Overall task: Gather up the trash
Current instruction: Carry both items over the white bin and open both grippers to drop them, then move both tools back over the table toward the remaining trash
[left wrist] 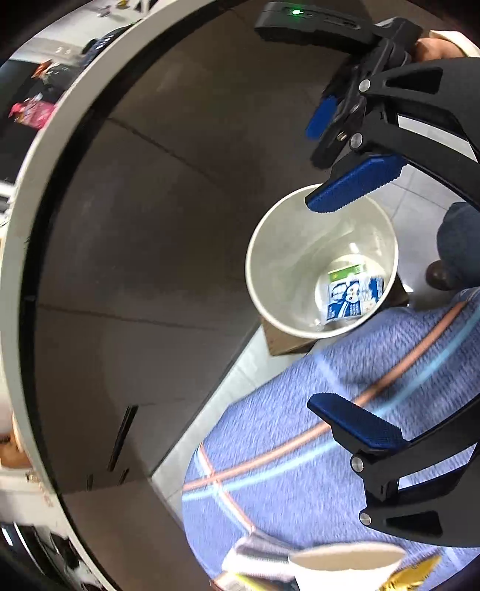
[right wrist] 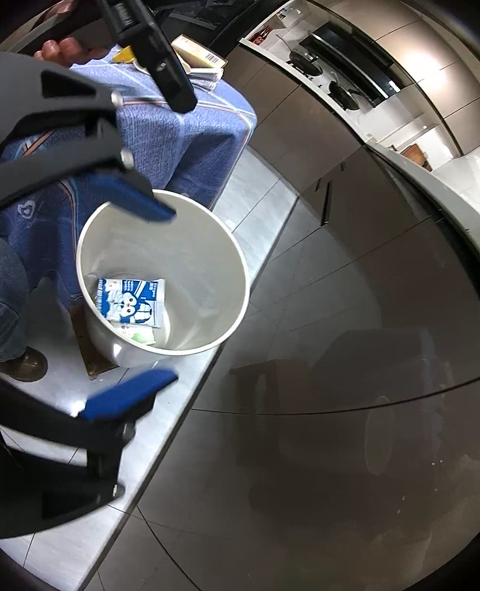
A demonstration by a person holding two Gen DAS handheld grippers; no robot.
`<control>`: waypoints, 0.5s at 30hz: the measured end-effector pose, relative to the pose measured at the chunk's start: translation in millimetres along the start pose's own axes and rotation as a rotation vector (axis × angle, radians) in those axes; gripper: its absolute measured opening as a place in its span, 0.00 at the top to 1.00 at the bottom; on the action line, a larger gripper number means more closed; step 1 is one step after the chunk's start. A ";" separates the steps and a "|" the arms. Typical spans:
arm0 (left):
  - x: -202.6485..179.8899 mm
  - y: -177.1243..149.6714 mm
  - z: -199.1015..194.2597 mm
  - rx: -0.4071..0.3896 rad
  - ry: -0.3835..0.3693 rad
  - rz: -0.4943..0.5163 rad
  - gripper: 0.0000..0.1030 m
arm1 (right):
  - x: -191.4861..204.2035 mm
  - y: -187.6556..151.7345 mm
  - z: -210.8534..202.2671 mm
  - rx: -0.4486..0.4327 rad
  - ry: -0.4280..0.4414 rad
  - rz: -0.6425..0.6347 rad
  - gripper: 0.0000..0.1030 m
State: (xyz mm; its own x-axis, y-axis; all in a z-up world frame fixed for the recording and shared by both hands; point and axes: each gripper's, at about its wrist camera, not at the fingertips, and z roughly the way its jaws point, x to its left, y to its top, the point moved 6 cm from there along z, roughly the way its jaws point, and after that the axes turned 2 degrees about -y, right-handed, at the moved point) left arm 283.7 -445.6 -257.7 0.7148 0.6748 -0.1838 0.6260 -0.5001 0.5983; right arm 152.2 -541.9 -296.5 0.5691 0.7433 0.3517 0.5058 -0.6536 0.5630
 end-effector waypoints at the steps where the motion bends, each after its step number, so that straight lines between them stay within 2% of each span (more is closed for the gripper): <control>1: -1.3 -3.7 -8.7 -0.005 0.004 -0.010 0.08 | 0.2 0.1 -2.5 -0.006 0.002 0.000 0.03; 6: 16.4 -8.2 -45.5 -0.028 0.018 -0.094 0.08 | 10.8 -0.8 -19.0 -0.026 0.011 -0.016 0.03; 15: 31.7 -20.1 -113.7 -0.098 0.051 -0.137 0.08 | 53.3 0.0 -64.2 -0.076 0.049 -0.105 0.03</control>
State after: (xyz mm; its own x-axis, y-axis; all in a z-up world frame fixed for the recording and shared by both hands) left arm 258.3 -352.4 -186.9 0.6063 0.7612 -0.2302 0.6814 -0.3481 0.6439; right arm 140.9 -493.0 -229.7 0.4826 0.8142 0.3228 0.5091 -0.5607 0.6531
